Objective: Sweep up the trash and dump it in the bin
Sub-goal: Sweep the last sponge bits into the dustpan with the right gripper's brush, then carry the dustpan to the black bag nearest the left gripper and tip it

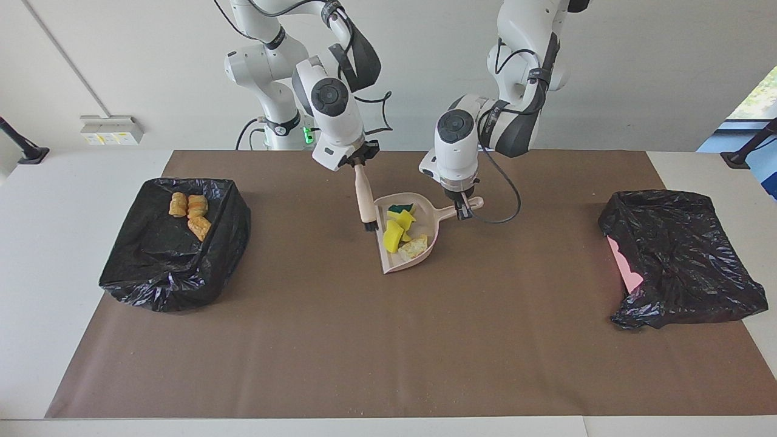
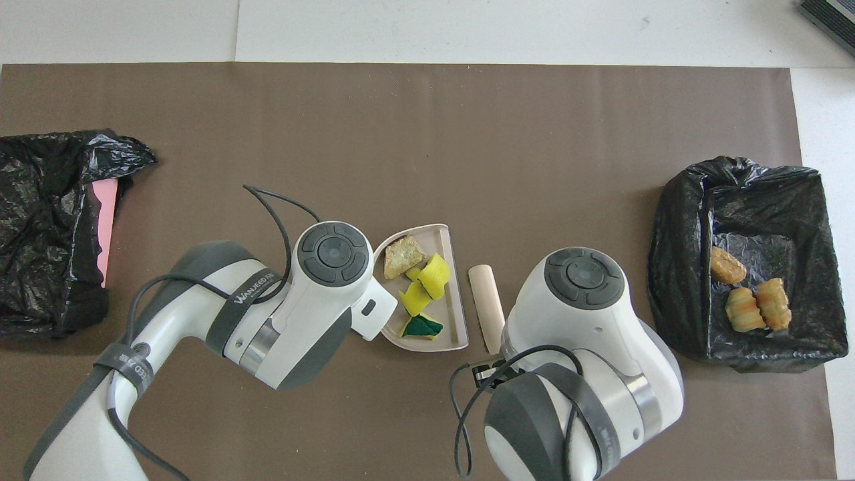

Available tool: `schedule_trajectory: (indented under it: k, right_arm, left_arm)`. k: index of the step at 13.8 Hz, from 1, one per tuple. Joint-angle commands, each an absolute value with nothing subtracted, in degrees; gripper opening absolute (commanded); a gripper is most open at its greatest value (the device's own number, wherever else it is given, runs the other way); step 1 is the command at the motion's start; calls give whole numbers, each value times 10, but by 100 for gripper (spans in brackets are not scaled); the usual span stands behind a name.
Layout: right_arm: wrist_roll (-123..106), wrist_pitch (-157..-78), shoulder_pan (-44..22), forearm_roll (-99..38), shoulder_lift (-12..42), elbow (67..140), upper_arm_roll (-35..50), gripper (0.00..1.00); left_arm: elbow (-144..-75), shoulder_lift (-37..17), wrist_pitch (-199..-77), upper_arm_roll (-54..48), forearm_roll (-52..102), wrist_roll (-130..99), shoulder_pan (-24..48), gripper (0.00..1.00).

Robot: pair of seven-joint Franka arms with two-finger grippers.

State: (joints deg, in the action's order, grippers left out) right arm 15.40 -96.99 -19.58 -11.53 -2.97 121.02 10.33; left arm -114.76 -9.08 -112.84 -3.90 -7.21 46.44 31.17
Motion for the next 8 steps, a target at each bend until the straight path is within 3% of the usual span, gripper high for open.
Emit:
schedule_trajectory:
  k: [1, 4, 8]
  right_arm:
    - [186, -917, -193, -62, -58, 1188, 102, 0]
    - [181, -903, -152, -61, -109, 1179, 101, 0]
    - [187, -895, -142, -65, -118, 1185, 103, 0]
  left_arm:
    - [-1172, -73, -1162, -37, -82, 510, 297, 0]
    - [-1172, -75, -1191, -38, -80, 616, 259, 0]
    - [-1152, -73, -1193, -38, -12, 788, 159, 0]
